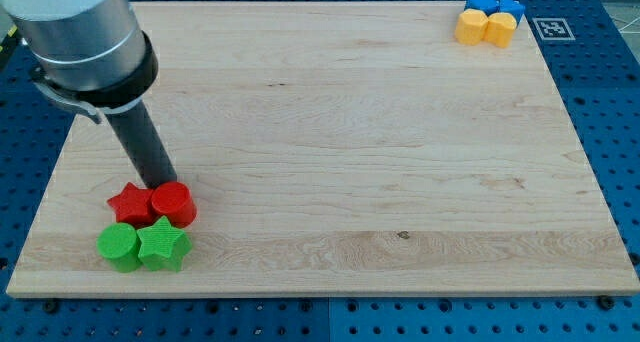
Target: Push your arm closer to the blue cube
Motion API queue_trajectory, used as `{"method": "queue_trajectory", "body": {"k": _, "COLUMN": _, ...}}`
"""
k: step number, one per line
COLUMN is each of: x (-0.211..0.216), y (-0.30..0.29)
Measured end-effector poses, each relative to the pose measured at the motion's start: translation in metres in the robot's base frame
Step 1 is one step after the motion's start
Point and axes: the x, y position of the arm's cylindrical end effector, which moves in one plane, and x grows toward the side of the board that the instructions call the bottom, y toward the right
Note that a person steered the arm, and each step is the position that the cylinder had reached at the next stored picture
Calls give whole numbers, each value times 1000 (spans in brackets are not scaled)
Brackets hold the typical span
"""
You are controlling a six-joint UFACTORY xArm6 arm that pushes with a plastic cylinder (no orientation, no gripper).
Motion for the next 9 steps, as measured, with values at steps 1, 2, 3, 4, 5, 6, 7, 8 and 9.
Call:
{"method": "queue_trajectory", "body": {"k": 1, "x": 7, "y": 1}}
{"method": "queue_trajectory", "body": {"k": 2, "x": -2, "y": 1}}
{"method": "queue_trajectory", "body": {"k": 3, "x": -51, "y": 1}}
{"method": "queue_trajectory", "body": {"k": 4, "x": -118, "y": 1}}
{"method": "queue_trajectory", "body": {"k": 5, "x": -199, "y": 18}}
{"method": "queue_trajectory", "body": {"k": 6, "x": -282, "y": 72}}
{"method": "queue_trajectory", "body": {"k": 7, "x": -320, "y": 115}}
{"method": "queue_trajectory", "body": {"k": 8, "x": -321, "y": 144}}
{"method": "queue_trajectory", "body": {"k": 9, "x": -320, "y": 194}}
